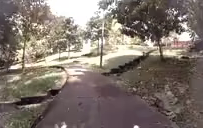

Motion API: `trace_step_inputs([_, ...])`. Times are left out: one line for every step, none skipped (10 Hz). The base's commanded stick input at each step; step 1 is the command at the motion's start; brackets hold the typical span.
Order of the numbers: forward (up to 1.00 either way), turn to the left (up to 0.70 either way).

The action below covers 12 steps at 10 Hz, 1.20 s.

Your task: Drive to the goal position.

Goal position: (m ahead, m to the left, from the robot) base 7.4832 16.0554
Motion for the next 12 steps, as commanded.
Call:
trace_step_inputs([0.45,0.0])
trace_step_inputs([0.45,0.0])
trace_step_inputs([0.45,0.0])
trace_step_inputs([0.45,0.15])
trace_step_inputs([0.45,0.27])
trace_step_inputs([0.45,0.27])
trace_step_inputs([0.45,0.27])
trace_step_inputs([0.45,0.27])
trace_step_inputs([0.45,0.27])
trace_step_inputs([0.45,0.13])
trace_step_inputs([0.45,0.0])
trace_step_inputs([0.45,0.0])
